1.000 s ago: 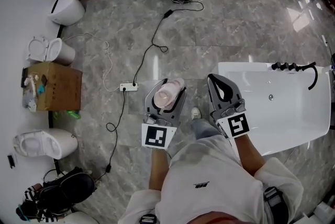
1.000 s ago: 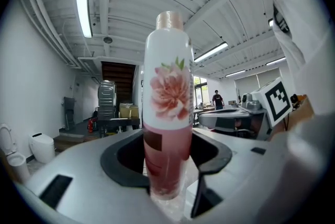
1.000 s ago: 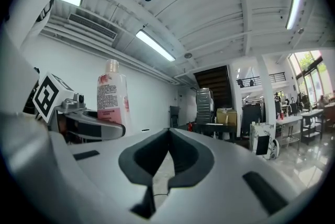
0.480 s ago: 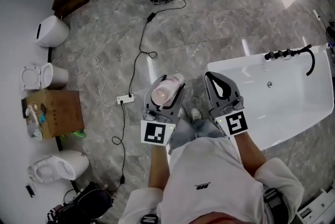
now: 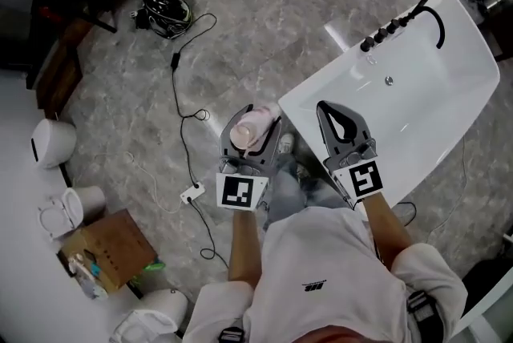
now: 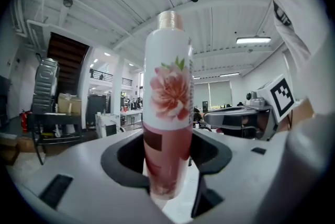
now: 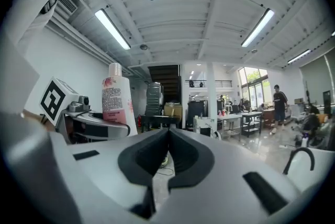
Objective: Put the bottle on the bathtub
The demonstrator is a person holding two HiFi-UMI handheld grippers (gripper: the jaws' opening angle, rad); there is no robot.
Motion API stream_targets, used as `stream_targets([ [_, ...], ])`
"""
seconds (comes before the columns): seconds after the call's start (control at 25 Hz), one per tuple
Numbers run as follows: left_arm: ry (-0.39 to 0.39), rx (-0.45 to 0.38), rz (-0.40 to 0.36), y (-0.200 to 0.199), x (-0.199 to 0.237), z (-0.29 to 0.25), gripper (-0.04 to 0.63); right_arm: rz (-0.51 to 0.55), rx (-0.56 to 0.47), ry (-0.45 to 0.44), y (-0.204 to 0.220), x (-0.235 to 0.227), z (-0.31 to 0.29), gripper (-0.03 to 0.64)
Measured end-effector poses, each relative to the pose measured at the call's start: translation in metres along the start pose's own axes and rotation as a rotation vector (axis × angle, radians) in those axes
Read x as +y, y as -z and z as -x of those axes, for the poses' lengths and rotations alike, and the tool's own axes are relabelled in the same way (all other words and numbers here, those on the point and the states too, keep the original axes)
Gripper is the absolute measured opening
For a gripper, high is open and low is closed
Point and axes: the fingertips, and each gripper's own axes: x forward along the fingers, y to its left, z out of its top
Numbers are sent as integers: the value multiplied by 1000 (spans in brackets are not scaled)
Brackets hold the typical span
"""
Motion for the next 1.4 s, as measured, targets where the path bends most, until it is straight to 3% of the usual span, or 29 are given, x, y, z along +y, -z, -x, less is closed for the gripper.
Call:
stream_targets([
  [0.32, 238, 46, -23, 33, -25, -109, 233, -37, 87, 247, 53, -90, -2, -6],
  [0.76, 408, 122, -3, 125, -51, -243, 233, -104, 168, 468, 166, -187, -9, -6],
  [1.0, 477, 134, -38, 208, -79, -288, 233, -141, 198, 541, 258, -212, 7, -6],
  [1.4, 527, 198, -65, 320, -111, -363, 233, -162, 249, 546, 374, -246, -1, -6],
])
